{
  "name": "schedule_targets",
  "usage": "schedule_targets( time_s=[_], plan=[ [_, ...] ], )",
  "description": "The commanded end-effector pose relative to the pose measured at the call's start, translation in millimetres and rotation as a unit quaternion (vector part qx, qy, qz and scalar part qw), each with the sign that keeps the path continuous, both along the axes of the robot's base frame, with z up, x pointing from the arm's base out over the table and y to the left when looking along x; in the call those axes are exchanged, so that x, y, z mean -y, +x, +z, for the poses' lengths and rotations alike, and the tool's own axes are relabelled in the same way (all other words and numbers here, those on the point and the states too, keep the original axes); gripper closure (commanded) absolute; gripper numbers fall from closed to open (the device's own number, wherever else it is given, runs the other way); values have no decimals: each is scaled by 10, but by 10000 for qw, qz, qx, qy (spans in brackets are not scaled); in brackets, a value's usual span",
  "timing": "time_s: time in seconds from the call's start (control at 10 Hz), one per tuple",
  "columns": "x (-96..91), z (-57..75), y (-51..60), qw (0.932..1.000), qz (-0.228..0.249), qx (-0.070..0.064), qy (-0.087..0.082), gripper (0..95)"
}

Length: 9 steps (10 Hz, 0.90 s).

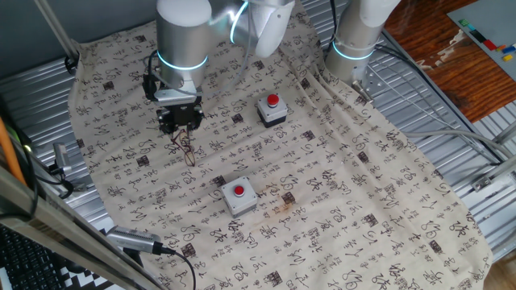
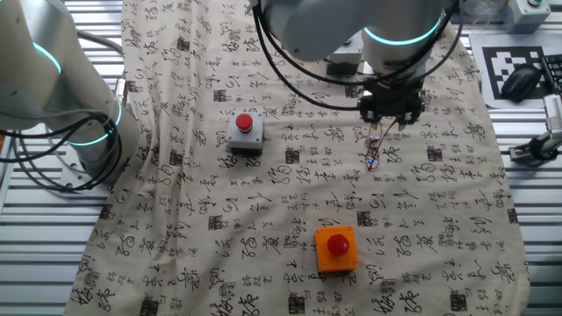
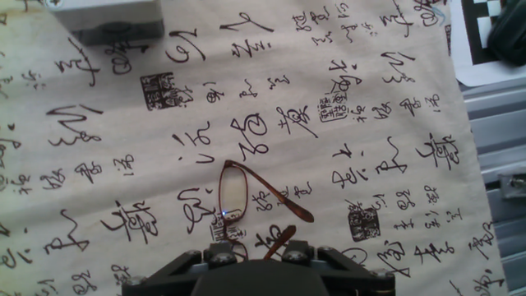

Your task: Unfold the leg of the glasses (with one hand)

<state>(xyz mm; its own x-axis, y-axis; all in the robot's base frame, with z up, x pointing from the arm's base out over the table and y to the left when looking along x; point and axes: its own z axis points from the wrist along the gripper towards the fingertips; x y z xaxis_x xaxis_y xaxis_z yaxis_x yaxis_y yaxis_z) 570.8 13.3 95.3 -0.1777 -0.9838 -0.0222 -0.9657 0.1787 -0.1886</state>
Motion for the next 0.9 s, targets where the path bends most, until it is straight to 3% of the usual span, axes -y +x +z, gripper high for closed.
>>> schedule_targets(
  time_s=[0.1, 0.6, 0.9],
  plan=[
    [-6, 2, 6, 9999, -109, -50, 13, 950],
    [-2, 4, 6, 9998, -141, -160, 46, 950],
    [34, 20, -2, 9991, -252, -314, 133, 950]
  ],
)
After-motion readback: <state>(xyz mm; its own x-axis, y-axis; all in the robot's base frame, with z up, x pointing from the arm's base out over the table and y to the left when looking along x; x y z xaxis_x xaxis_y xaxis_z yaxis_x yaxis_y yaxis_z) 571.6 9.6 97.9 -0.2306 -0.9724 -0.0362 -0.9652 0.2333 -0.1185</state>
